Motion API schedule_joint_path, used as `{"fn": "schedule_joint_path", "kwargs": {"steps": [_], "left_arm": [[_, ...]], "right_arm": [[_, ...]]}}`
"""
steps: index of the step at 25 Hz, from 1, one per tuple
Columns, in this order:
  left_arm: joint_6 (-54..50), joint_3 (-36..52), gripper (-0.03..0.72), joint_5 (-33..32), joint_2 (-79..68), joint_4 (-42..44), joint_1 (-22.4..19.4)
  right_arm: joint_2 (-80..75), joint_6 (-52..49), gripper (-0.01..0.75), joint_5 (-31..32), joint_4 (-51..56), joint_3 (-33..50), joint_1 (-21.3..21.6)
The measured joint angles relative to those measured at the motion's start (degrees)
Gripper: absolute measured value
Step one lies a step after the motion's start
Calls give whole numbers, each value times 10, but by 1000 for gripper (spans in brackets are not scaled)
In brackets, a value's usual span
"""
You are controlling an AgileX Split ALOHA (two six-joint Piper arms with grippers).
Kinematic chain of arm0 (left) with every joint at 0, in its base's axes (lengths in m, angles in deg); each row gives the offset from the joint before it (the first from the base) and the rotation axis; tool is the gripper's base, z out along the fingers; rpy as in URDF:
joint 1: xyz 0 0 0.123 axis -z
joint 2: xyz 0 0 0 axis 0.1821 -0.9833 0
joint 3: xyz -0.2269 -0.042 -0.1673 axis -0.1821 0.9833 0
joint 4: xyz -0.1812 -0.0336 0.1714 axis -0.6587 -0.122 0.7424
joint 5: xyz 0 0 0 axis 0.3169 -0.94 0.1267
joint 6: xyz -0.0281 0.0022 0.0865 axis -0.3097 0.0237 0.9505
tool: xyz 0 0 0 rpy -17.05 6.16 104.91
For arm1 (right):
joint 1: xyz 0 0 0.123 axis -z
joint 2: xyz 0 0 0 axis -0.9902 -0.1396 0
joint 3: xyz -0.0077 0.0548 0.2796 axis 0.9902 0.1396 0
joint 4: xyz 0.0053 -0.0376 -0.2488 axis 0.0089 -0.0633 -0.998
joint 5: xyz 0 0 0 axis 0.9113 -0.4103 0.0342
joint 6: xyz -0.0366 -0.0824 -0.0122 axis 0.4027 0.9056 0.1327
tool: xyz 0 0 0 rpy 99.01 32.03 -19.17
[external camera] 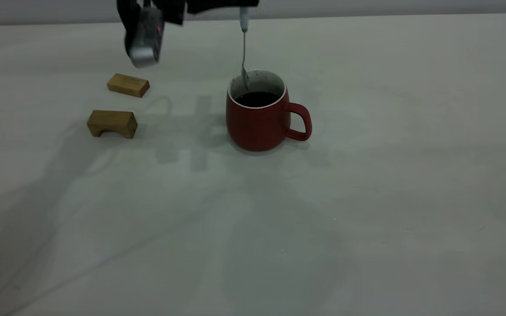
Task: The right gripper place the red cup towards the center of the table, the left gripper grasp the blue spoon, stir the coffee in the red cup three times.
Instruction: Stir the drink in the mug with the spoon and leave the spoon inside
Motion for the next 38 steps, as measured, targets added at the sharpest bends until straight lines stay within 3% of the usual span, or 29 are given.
{"fn": "schedule_joint_path", "kwargs": {"steps": [10, 20, 25, 30, 34, 38], "left_arm": [[145, 0, 166, 33, -72, -83, 6], [-22, -3, 166, -9, -90, -63, 20], [35, -3, 166, 40, -71, -28, 19], [153, -3, 166, 44, -76, -82, 20], [129, -4, 166, -17, -92, -89, 21], [74, -4, 166, -19, -84, -35, 21]], "right_arm": [[0, 0, 236, 0, 0, 0, 0], [0, 0, 236, 0, 0, 0, 0], [0, 0, 236, 0, 0, 0, 0], [0, 0, 237, 0, 0, 0, 0], [0, 0, 237, 0, 0, 0, 0], [0, 0, 237, 0, 0, 0, 0]]}}
